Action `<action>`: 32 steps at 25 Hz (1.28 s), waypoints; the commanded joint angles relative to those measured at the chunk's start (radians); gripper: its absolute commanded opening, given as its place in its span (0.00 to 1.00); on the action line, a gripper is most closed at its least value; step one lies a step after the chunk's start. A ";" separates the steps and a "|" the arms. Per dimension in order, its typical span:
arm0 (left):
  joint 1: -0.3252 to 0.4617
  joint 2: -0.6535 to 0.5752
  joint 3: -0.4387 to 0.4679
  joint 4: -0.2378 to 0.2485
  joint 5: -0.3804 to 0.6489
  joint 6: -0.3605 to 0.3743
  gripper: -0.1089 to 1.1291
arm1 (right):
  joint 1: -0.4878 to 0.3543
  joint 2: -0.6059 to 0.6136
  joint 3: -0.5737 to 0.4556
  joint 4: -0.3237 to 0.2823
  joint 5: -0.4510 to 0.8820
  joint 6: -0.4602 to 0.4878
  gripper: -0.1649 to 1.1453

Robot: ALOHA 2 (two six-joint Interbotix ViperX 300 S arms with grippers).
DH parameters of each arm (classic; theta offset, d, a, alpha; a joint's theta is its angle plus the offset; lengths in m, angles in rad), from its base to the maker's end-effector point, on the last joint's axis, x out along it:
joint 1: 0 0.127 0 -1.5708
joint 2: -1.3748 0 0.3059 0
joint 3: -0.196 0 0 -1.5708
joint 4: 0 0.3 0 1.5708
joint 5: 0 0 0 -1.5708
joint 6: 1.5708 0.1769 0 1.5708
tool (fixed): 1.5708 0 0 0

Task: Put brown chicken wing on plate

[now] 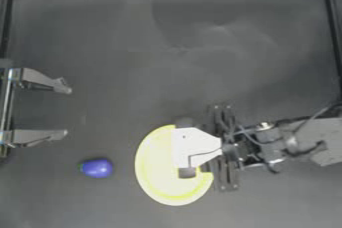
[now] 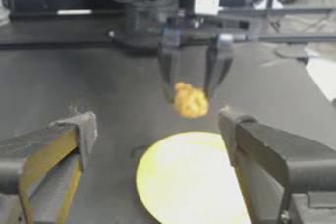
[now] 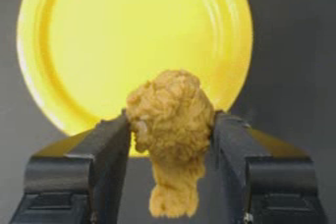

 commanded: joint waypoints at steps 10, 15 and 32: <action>0.000 0.014 -0.012 0.002 -0.003 0.002 0.92 | -0.015 0.170 -0.104 0.052 -0.117 -0.009 0.41; 0.002 0.014 -0.008 0.002 -0.005 0.000 0.92 | -0.018 0.192 -0.106 0.080 -0.166 -0.009 0.41; 0.002 0.012 -0.002 0.002 -0.005 0.000 0.92 | -0.018 0.239 -0.130 0.114 -0.175 -0.015 0.48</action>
